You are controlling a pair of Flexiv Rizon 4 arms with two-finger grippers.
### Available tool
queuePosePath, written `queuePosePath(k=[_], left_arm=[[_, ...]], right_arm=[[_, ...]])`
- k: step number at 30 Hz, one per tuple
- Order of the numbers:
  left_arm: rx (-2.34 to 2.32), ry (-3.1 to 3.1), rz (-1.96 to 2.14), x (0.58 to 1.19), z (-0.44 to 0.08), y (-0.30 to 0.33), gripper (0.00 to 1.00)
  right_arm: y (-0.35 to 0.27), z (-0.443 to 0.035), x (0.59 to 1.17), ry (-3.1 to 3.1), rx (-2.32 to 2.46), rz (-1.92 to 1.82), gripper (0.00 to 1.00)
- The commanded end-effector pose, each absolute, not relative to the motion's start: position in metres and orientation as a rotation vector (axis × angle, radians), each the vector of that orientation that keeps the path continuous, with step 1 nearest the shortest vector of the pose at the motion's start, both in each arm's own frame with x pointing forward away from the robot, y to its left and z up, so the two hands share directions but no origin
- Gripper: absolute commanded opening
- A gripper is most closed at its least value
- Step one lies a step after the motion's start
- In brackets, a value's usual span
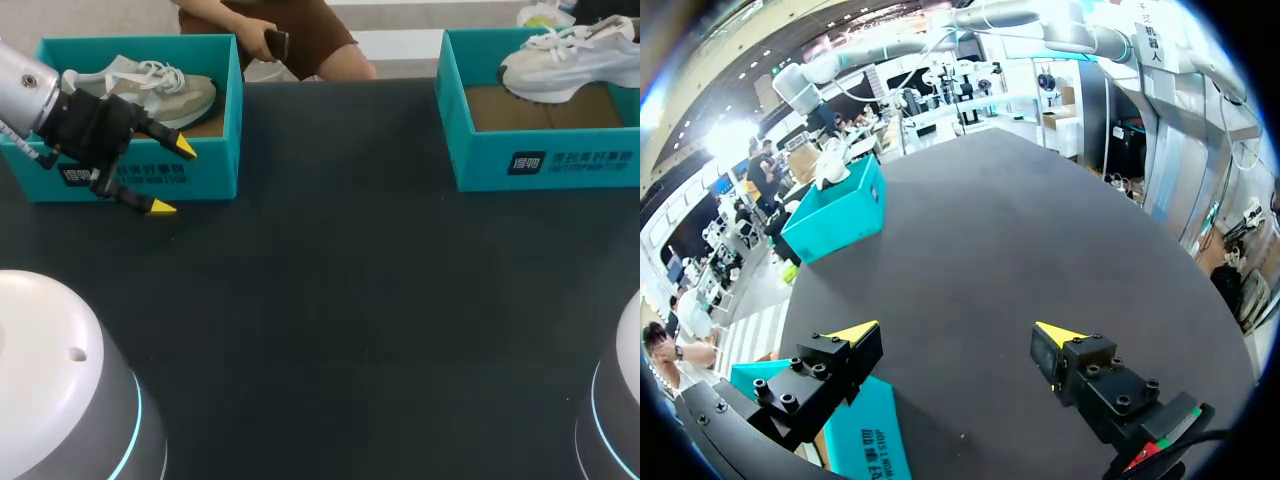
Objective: Take the shoe out of the shoebox, open the shoe tongue, remove and reinsert the insole, then place the shoe into the shoebox
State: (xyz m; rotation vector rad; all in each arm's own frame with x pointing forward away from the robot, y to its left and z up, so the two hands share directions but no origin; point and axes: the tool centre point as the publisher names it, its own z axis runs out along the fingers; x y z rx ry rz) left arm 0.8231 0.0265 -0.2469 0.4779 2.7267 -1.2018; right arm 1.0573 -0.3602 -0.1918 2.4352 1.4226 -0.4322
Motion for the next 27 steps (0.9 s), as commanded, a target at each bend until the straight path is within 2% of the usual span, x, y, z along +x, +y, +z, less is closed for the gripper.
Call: queuePosePath(k=[1,18,27], left_arm=[[0.478,2.729,-1.198,0.823,-0.247,0.027,1.00],[0.478,2.729,-1.198,0.823,-0.247,0.027,1.00],[0.478,2.729,-1.198,0.823,-0.247,0.027,1.00]], right_arm=[[-0.358,-0.196,1.063,1.375,2.437,-0.423,0.00],[-0.346,-0.240,1.065,1.386,2.458,-0.430,0.00],[-0.344,-0.244,1.063,1.413,2.454,-0.417,0.00]])
